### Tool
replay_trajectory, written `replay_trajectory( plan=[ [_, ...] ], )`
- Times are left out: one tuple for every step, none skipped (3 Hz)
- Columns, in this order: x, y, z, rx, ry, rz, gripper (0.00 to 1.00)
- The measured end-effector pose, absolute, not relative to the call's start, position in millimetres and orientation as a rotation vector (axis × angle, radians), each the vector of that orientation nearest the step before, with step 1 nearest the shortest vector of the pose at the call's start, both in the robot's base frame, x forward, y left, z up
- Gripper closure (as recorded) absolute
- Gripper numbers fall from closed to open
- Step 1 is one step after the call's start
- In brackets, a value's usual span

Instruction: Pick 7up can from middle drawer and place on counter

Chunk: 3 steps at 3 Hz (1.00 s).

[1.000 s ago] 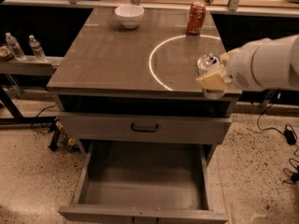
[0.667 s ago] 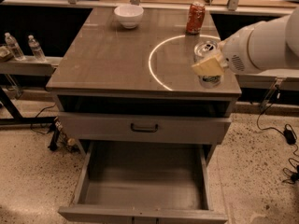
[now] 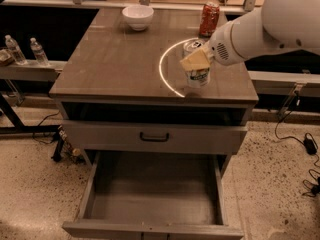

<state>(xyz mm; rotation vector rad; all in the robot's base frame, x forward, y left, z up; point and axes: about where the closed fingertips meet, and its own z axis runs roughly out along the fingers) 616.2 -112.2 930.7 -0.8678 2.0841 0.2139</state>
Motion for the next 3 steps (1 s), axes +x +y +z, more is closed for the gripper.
replay_trajectory(
  plan=[
    [630, -94, 920, -0.869, 2.105, 0.273, 1.00],
    [647, -70, 911, -0.858, 2.091, 0.344, 0.77],
    [654, -59, 906, -0.852, 2.077, 0.381, 0.53]
  ],
)
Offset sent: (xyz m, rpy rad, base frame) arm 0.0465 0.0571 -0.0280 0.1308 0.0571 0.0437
